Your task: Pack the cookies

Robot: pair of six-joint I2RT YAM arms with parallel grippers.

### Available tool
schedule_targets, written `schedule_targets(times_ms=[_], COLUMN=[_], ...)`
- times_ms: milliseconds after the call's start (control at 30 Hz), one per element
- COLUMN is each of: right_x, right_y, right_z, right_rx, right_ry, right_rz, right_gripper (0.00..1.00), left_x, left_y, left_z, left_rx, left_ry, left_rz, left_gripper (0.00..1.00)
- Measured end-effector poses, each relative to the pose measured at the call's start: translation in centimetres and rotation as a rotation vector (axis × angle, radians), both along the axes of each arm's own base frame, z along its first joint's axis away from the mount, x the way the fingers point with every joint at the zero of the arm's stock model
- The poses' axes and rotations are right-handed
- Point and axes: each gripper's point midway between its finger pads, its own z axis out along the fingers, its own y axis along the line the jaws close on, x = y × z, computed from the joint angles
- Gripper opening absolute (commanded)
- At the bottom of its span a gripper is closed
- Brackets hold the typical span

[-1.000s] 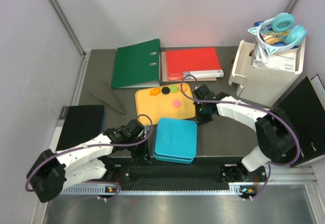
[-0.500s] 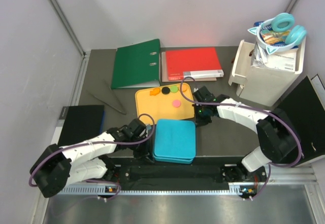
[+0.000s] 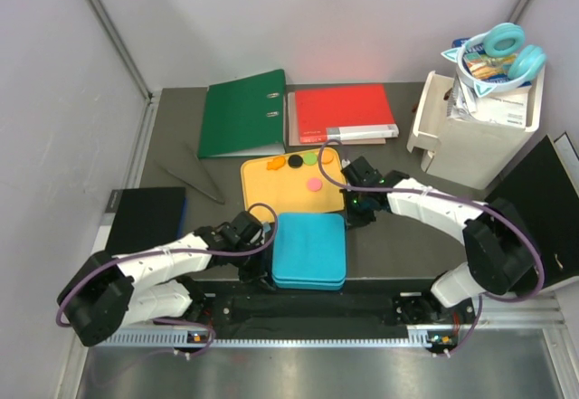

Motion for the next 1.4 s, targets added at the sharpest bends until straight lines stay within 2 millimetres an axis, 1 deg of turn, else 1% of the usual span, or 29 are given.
schedule_targets(times_ms=[267,367,433,500,633,767,833,900,967,1100,1233,1333,1400], right_x=[-0.7,-0.8,-0.6,-0.1,1.8,3.9,4.7,5.9,7.2,8.9,9.2,9.2,9.2], right_y=[0.2,-0.1,-0.5,-1.2,-1.4,-0.5,0.0,1.2,2.5,4.7,5.7,6.0,6.2], right_z=[0.4,0.9,1.6,2.8,6.5,10.1,11.1,11.7,11.3,8.6,5.4,4.2,3.8], right_rx=[0.001,-0.005,-0.022,-0.054,-0.078,-0.046,-0.034,-0.018,-0.012,-0.021,-0.044,-0.053,-0.054], right_ry=[0.003,-0.008,-0.023,-0.051,-0.143,-0.237,-0.258,-0.263,-0.252,-0.189,-0.112,-0.082,-0.070], right_rz=[0.013,0.007,-0.003,-0.017,-0.035,-0.034,-0.028,-0.015,-0.001,0.031,0.057,0.072,0.082], right_gripper=[0.00,0.00,0.00,0.00,0.00,0.00,0.00,0.00,0.00,0.00,0.00,0.00,0.00], left_x=[0.0,0.1,0.2,0.5,1.0,1.0,0.9,0.8,0.8,0.8,0.9,1.0,1.2], left_y=[0.0,0.1,0.1,0.2,0.5,0.7,0.9,1.1,1.1,1.1,0.9,0.7,0.5], left_z=[-0.1,-0.1,0.0,0.2,0.6,0.8,0.8,0.9,1.1,1.2,1.3,1.4,1.3], left_rx=[0.002,0.007,0.014,0.026,0.051,0.060,0.066,0.070,0.067,0.060,0.053,0.044,0.041], left_ry=[0.001,-0.007,-0.013,-0.024,-0.051,-0.062,-0.061,-0.060,-0.063,-0.069,-0.069,-0.073,-0.072], left_rz=[0.000,-0.004,-0.009,-0.013,-0.015,-0.014,-0.014,-0.014,-0.013,-0.012,-0.007,-0.002,0.003], left_gripper=[0.00,0.00,0.00,0.00,0.00,0.00,0.00,0.00,0.00,0.00,0.00,0.00,0.00])
